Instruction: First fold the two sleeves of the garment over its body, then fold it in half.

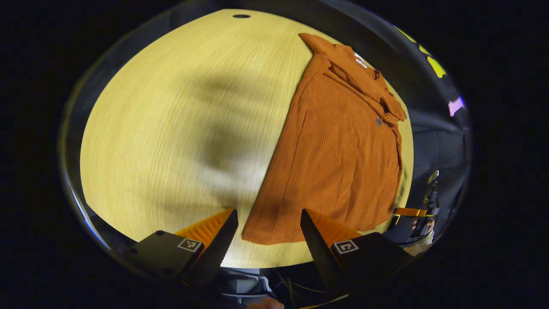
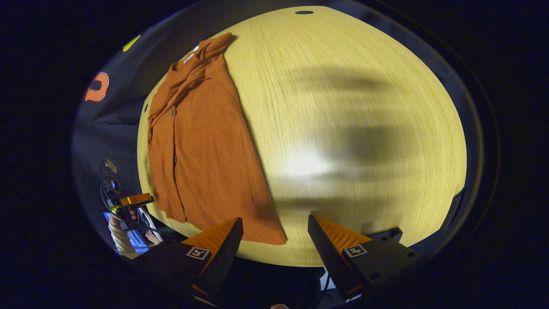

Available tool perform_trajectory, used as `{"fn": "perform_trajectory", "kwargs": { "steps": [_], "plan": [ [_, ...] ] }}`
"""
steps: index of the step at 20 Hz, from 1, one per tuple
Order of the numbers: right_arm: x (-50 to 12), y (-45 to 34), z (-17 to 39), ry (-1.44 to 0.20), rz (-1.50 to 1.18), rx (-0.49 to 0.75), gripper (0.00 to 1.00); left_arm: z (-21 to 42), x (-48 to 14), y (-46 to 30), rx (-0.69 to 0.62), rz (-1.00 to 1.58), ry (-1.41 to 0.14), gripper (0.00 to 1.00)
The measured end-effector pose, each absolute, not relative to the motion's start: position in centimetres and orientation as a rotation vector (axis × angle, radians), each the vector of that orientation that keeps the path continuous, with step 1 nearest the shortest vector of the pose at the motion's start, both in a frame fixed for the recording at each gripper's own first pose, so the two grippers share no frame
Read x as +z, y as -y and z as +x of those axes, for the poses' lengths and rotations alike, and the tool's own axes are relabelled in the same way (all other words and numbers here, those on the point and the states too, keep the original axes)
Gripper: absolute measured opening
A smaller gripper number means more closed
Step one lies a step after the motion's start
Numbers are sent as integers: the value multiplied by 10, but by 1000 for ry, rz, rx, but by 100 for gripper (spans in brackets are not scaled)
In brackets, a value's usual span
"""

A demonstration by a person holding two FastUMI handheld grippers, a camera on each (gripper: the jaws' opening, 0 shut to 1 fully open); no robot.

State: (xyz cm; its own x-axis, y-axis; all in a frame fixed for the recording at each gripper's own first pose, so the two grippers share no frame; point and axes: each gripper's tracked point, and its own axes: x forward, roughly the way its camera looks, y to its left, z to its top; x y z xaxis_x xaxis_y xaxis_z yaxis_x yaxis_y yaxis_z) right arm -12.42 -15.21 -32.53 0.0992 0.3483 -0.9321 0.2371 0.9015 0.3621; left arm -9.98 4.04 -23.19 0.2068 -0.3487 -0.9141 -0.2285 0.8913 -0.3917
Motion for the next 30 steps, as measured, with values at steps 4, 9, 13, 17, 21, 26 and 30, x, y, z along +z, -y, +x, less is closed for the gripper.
{"fn": "perform_trajectory", "kwargs": {
  "steps": [4, 9, 13, 17, 21, 26, 30],
  "plan": [
    [-318, 153, -124, -1511, 578, 153, 95, -104, -232, -43, -158, -514, -1422, 91],
    [-322, 142, -135, -1547, 616, 259, 91, -96, -212, -30, -307, -569, -1442, 90],
    [-323, 122, -136, -1559, 641, 321, 84, -100, -219, -33, -333, -467, -1468, 88],
    [-321, 101, -124, -1549, 698, 365, 81, -105, -220, -35, -317, -432, -1491, 87],
    [-339, 86, -123, -1555, 693, 352, 46, -104, -223, -35, -268, -379, -1495, 86],
    [-341, 89, -121, -1579, 675, 340, 28, -105, -227, -48, -158, -335, -1496, 50],
    [-340, 91, -122, -1585, 658, 340, 13, -105, -227, -48, -136, -261, -1507, 20]
  ]
}}
